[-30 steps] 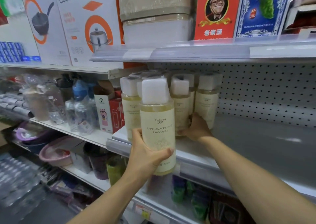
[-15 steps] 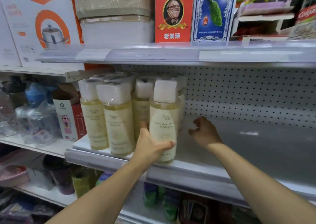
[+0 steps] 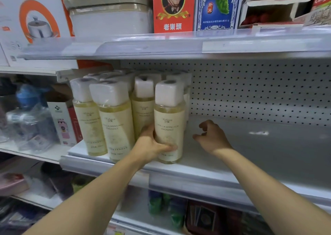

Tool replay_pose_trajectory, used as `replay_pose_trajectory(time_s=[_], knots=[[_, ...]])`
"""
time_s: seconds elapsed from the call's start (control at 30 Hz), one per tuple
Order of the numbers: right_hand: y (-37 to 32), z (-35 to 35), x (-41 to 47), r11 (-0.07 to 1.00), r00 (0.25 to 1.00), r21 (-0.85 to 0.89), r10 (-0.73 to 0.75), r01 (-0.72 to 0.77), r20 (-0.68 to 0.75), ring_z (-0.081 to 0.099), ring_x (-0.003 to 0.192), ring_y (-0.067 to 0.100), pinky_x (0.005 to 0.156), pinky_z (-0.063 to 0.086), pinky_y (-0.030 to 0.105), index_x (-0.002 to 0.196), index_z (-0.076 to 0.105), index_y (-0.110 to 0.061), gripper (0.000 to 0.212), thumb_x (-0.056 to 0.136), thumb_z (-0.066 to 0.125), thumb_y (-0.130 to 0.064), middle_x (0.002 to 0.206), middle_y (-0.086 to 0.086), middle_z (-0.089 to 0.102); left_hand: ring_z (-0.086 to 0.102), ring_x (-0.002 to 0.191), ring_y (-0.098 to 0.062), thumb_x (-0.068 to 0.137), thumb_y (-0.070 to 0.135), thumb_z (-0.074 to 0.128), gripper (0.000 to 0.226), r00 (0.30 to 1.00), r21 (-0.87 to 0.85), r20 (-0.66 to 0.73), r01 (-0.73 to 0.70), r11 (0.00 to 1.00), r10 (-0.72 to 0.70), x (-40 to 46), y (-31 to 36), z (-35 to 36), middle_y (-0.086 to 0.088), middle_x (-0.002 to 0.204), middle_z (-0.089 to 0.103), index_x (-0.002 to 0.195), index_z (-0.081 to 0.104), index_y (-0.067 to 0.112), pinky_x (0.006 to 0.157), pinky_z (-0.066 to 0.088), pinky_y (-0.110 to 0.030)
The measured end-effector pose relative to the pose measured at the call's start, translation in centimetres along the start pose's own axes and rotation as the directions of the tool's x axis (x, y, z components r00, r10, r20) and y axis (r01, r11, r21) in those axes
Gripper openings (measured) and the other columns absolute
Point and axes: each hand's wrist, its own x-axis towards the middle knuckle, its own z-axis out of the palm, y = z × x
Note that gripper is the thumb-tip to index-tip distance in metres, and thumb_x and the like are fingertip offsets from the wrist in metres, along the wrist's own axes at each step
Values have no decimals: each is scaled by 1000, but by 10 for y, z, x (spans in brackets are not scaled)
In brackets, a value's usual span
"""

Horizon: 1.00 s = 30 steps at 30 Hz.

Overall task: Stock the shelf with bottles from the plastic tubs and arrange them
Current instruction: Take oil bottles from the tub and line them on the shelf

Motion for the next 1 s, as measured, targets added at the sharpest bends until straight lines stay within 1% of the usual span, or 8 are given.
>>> replay_pose_trajectory(time_s=[0.1, 0.23, 0.43, 0.57, 0.7, 0.8, 0.87, 1.0], knots=[[-3, 4, -2, 1000, 1000, 4, 1, -1, 5, 51, 113, 24, 81, 38, 27, 129, 44, -12, 48, 87, 64, -25, 133, 9, 46, 58, 81, 2, 59, 12, 89, 58, 998, 97, -60, 14, 995, -8, -1, 2, -2, 18, 90, 59, 96, 48, 29, 61, 48, -7], [-7, 6, -5, 1000, 1000, 3, 10, -10, 13, 51, 114, 24, 82, 38, 27, 130, 43, -12, 48, 88, 62, -25, 133, 8, 45, 54, 92, -9, 61, 17, 89, 63, 991, 181, -132, 30, 983, -6, 1, 4, -3, 12, 96, 55, 105, 45, 20, 75, 44, -16], [-11, 8, -10, 1000, 1000, -9, 25, -25, 18, 51, 112, 22, 80, 38, 27, 131, 41, -13, 47, 89, 61, -22, 133, 8, 44, 62, 93, -19, 62, 19, 89, 57, 986, 261, -167, 21, 965, 24, 12, 1, -1, -3, 103, 66, 111, 60, 11, 83, 52, -30], [-14, 7, -15, 999, 999, -31, 24, -23, 30, 50, 112, 22, 79, 38, 26, 132, 39, -14, 52, 87, 63, -25, 135, 8, 42, 63, 95, -25, 66, 27, 86, 63, 971, 403, -236, 62, 913, 38, 9, 0, 3, -3, 105, 63, 116, 50, 13, 83, 54, -41], [-19, 3, -25, 997, 997, -79, 14, -8, 71, 47, 117, 23, 82, 38, 26, 137, 35, -15, 62, 85, 67, -27, 137, 8, 38, 59, 107, -26, 77, 25, 76, 62, 979, 688, -184, 67, 722, 85, -9, 1, 1, -4, 123, 56, 127, 40, 17, 80, 52, -36], [-28, -1, -36, 992, 997, -124, 27, -17, 78, 43, 125, 25, 92, 41, 31, 140, 33, -16, 70, 82, 71, -23, 140, 8, 36, 53, 114, -25, 81, 26, 73, 66, 986, 794, -142, 59, 605, 90, -24, 1, -4, -6, 126, 53, 135, 37, 18, 87, 50, -36], [-34, -3, -49, 989, 997, -147, 19, -8, 73, 44, 122, 25, 92, 44, 32, 140, 33, -16, 72, 80, 73, -23, 138, 8, 36, 48, 117, -22, 81, 28, 74, 65, 988, 813, -124, 51, 580, 87, -36, 2, -9, -4, 126, 51, 134, 38, 18, 89, 47, -34], [-41, -3, -81, 984, 998, -172, -40, 49, 56, 44, 120, 25, 89, 44, 33, 136, 34, -17, 70, 80, 73, -31, 134, 8, 38, 46, 116, -20, 81, 27, 74, 63, 991, 803, -110, 41, 594, 80, -62, 5, -22, -2, 127, 48, 132, 38, 19, 80, 40, -29]])
